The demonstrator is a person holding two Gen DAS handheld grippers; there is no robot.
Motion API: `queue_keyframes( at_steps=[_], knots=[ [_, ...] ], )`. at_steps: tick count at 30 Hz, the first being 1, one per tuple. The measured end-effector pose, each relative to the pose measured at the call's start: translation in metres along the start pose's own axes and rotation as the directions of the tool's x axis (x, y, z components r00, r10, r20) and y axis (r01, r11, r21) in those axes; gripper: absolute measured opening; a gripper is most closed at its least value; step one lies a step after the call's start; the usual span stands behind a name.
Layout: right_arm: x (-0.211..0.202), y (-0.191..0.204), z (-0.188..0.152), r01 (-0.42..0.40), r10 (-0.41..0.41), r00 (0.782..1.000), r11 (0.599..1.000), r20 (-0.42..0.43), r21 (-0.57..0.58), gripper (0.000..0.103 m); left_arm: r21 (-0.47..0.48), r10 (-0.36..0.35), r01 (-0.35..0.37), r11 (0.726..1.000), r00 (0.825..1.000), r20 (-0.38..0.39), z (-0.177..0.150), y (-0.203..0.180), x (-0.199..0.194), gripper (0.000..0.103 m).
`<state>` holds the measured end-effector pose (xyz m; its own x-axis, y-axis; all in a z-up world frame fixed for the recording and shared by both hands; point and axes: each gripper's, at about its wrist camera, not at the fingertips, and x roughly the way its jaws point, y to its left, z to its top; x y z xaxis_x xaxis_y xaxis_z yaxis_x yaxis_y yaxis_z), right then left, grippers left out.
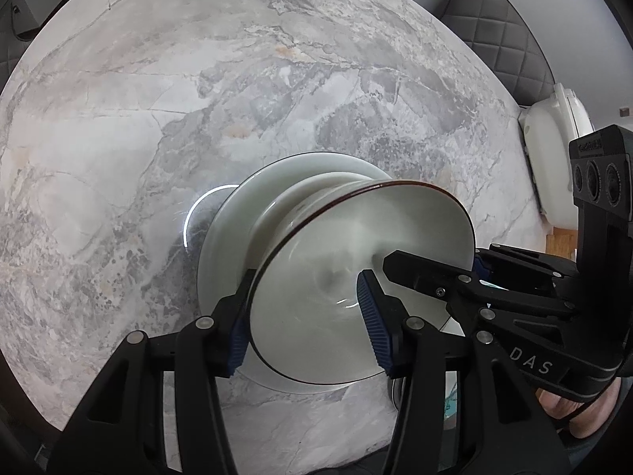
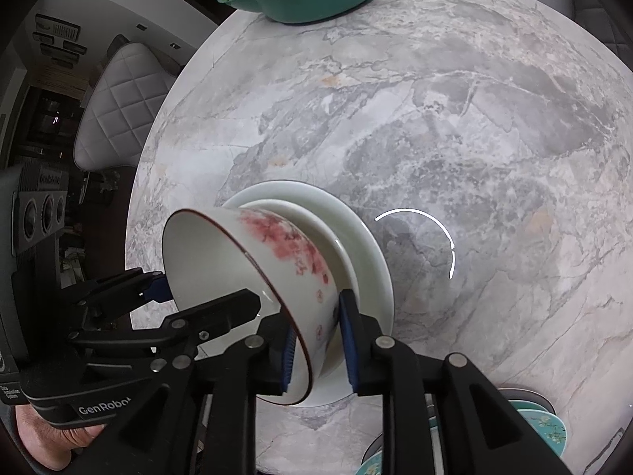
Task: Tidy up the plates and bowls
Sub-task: 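Lower the red-floral bowl into the nested white bowls and open both tools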
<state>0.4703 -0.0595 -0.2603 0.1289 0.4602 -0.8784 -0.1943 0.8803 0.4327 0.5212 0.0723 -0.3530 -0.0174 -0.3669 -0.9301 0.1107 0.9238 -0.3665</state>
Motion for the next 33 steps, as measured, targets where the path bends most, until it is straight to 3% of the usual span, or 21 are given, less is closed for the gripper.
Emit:
queue_keyframes(
  at_steps=[10,28,31,33],
  knots=[
    [-0.003,-0.011,0.0,-0.066,0.066,0.998,0.995,0.006,0.081,0.029,-0.039,-0.047,0.048,0.998,0.999,0.011,0.0,0.004,-0.004,0.052],
    [-0.008,0.001,0.008,0.047,-0.045,0.998,0.997,-0.042,0.054,0.03,-0.082,-0.089,0.091,0.992,0.996,0.023,-0.007,0.007,-0.007,0.052],
    [-0.013,0.002,0.007,0.116,-0.115,0.993,0.992,-0.021,0.044,0.045,-0.086,-0.076,0.079,0.993,0.997,0.034,-0.008,0.006,-0.01,0.055],
    [-0.015,-0.001,0.007,0.112,-0.111,0.994,0.992,-0.02,0.055,0.047,-0.098,-0.076,0.08,0.992,0.996,0.043,-0.007,0.008,-0.011,0.058]
  ],
)
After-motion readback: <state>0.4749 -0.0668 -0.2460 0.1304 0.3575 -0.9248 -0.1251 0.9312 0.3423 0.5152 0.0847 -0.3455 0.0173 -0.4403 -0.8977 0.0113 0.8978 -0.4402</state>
